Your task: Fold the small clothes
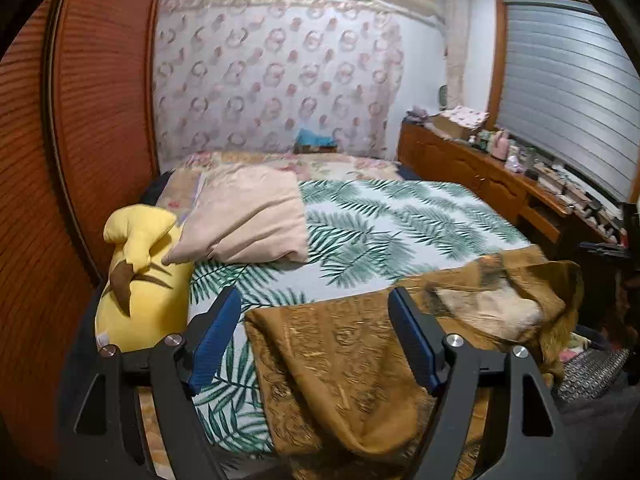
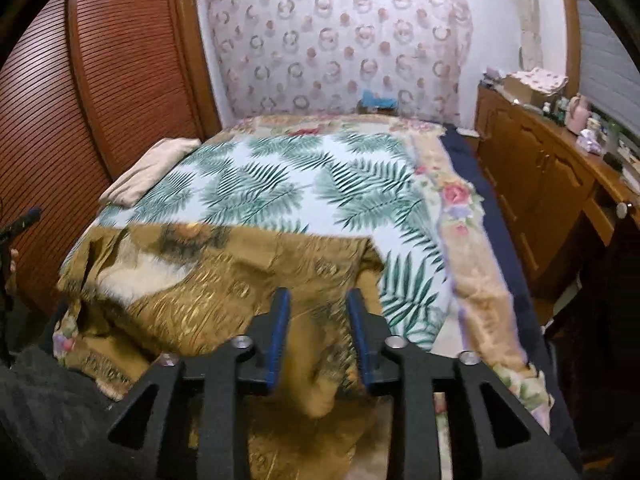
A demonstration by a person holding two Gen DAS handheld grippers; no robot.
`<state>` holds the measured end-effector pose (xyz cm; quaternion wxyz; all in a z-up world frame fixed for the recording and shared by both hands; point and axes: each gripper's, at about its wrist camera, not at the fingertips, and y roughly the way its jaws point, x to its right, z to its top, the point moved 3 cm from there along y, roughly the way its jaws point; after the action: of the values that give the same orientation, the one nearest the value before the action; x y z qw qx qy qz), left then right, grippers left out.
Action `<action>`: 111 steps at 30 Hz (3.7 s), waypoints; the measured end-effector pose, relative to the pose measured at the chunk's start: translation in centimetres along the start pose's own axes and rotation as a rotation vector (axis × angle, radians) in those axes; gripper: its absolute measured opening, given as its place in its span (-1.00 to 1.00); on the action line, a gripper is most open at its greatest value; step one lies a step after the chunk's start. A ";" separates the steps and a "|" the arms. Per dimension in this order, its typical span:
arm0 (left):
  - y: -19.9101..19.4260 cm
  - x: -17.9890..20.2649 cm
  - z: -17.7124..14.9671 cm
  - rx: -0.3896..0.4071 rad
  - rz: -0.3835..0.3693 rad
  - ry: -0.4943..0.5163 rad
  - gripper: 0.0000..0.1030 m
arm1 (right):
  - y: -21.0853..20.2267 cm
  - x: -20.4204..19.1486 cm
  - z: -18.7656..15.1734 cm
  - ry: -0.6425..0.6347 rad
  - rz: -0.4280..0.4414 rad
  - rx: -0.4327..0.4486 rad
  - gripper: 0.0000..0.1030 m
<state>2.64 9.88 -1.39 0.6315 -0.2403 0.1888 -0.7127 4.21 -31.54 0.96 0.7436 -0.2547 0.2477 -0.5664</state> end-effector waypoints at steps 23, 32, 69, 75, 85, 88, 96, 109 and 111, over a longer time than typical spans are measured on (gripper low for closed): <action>10.5 -2.5 -2.3 -0.230 0.061 -0.022 0.49 | 13.7 2.1 1.3 0.041 -0.025 -0.142 0.27; 11.9 -2.7 -3.4 -0.263 0.042 -0.054 0.49 | 14.8 1.7 1.1 0.007 -0.044 -0.145 0.28; -7.5 2.9 6.2 0.257 -0.103 -0.016 -0.84 | -3.9 -1.2 3.6 -0.018 0.058 0.244 -0.87; -11.3 2.6 10.3 0.399 -0.096 -0.006 -0.85 | -11.6 -1.8 5.7 -0.037 0.064 0.416 -0.87; -10.5 1.3 20.2 0.521 0.011 0.034 -0.85 | -16.6 -1.5 13.5 -0.076 0.032 0.551 -0.87; -6.5 0.1 23.3 0.469 0.060 0.044 -0.85 | -13.2 -1.8 16.8 -0.097 0.011 0.515 -0.87; 13.1 -3.5 24.4 0.182 0.137 0.134 -0.40 | 8.6 -1.4 23.4 -0.043 -0.226 0.223 -0.56; 15.2 -0.9 16.4 0.026 0.000 0.124 0.42 | 17.6 1.7 17.0 0.036 -0.170 0.042 0.02; 14.7 -0.4 15.1 0.016 -0.009 0.123 0.42 | 16.4 3.2 17.9 0.029 -0.146 0.036 0.02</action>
<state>23.41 8.89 2.43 0.6174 -0.1919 0.2205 -0.7304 28.45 -29.11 3.28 0.7012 -0.2505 0.2291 -0.6269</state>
